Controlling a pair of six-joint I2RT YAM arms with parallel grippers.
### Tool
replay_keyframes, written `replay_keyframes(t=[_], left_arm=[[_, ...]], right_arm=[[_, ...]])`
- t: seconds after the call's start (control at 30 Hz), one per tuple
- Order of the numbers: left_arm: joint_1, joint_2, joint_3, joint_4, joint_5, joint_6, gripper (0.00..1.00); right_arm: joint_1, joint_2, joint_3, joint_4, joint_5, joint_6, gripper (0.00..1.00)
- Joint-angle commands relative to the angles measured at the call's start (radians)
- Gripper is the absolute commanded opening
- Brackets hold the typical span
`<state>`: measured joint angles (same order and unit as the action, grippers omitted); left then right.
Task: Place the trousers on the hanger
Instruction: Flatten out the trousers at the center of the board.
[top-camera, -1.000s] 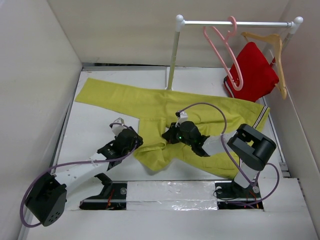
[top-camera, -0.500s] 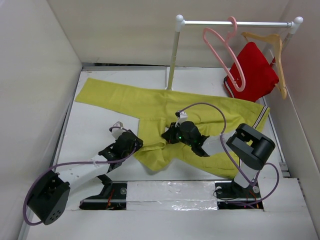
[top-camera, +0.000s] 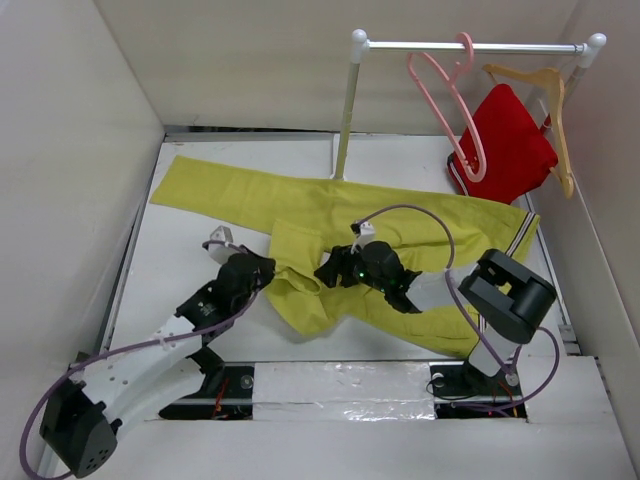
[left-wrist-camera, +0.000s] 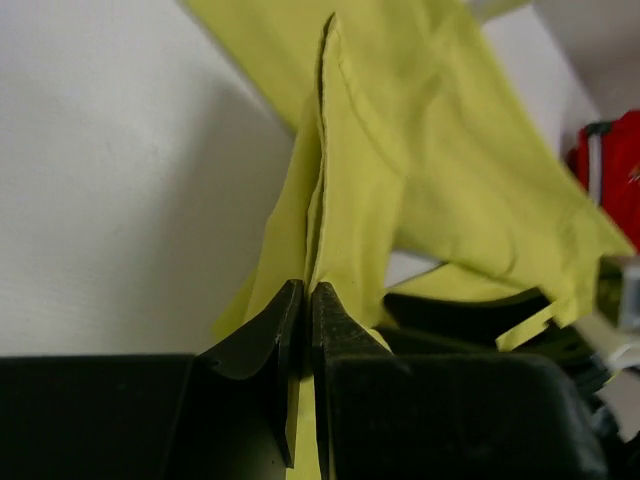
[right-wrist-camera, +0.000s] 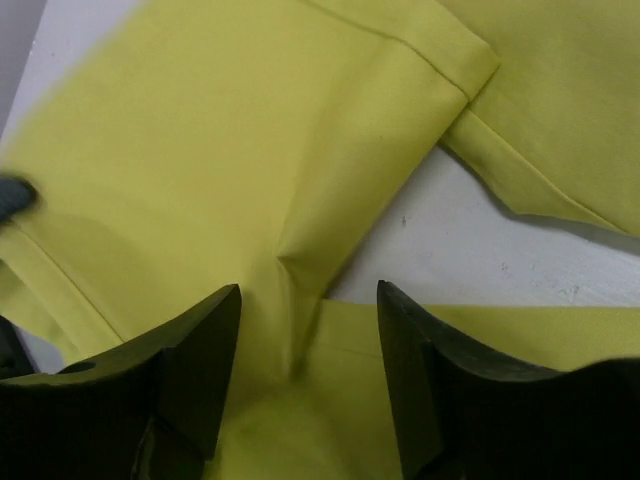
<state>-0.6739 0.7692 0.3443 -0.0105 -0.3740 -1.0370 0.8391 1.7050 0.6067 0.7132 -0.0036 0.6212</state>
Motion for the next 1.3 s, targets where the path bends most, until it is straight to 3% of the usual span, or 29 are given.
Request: replay_keyframes(t=[0.0, 0.07, 0.13, 0.2, 0.33, 0.53, 0.6, 0.67, 0.73, 0.8, 0.83, 0.87, 0.97, 1.1, 1.27], left_arm=[[0.019, -0.076, 0.214, -0.089, -0.184, 0.089, 0.0], [0.059, -0.085, 0.356, -0.136, -0.281, 0.178, 0.0], [0.133, -0.071, 0.494, -0.173, -0.319, 0.245, 0.0], [0.184, -0.047, 0.585, -0.21, -0.324, 0.308, 0.0], [0.231, 0.013, 0.823, -0.302, -0.522, 0.431, 0.0], [0.231, 0.033, 0.786, -0.195, -0.758, 0.604, 0.0], [0.231, 0.033, 0.751, -0.157, -0.741, 0.597, 0.0], [0.231, 0.033, 0.736, -0.261, -0.679, 0.485, 0.0], [0.231, 0.025, 0.685, -0.292, -0.593, 0.384, 0.01], [0.231, 0.012, 0.651, -0.342, -0.574, 0.319, 0.11], [0.231, 0.005, 0.615, -0.344, -0.577, 0.302, 0.11], [0.231, -0.001, 0.599, -0.335, -0.582, 0.299, 0.07], [0.231, -0.021, 0.579, -0.35, -0.591, 0.295, 0.0], [0.231, -0.045, 0.578, -0.359, -0.582, 0.313, 0.02], [0.231, -0.102, 0.562, -0.359, -0.612, 0.333, 0.01]], right_arm=[[0.005, -0.126, -0.013, 0.039, -0.022, -0.034, 0.72], [0.005, -0.198, -0.027, -0.019, -0.007, -0.047, 0.84], [0.005, -0.325, -0.053, -0.07, -0.001, -0.074, 0.88], [0.005, -0.425, -0.074, -0.177, 0.068, -0.092, 0.88], [0.014, -0.753, -0.166, -0.34, 0.174, -0.106, 0.79], [-0.043, -1.059, -0.289, -0.555, 0.248, -0.087, 0.24], [-0.061, -1.108, -0.303, -0.601, 0.238, -0.093, 0.17], [-0.087, -1.111, -0.308, -0.627, 0.211, -0.097, 0.16], [-0.101, -1.096, -0.303, -0.65, 0.2, -0.095, 0.19], [-0.124, -1.099, -0.3, -0.71, 0.221, -0.078, 0.45], [-0.124, -1.107, -0.311, -0.724, 0.237, -0.068, 0.56], [-0.139, -1.119, -0.318, -0.766, 0.261, -0.058, 0.73], [-0.192, -1.188, -0.347, -0.841, 0.331, -0.019, 0.88], [-0.287, -1.294, -0.36, -0.978, 0.43, 0.064, 0.92], [-0.408, -1.357, -0.363, -1.015, 0.47, 0.107, 0.93]])
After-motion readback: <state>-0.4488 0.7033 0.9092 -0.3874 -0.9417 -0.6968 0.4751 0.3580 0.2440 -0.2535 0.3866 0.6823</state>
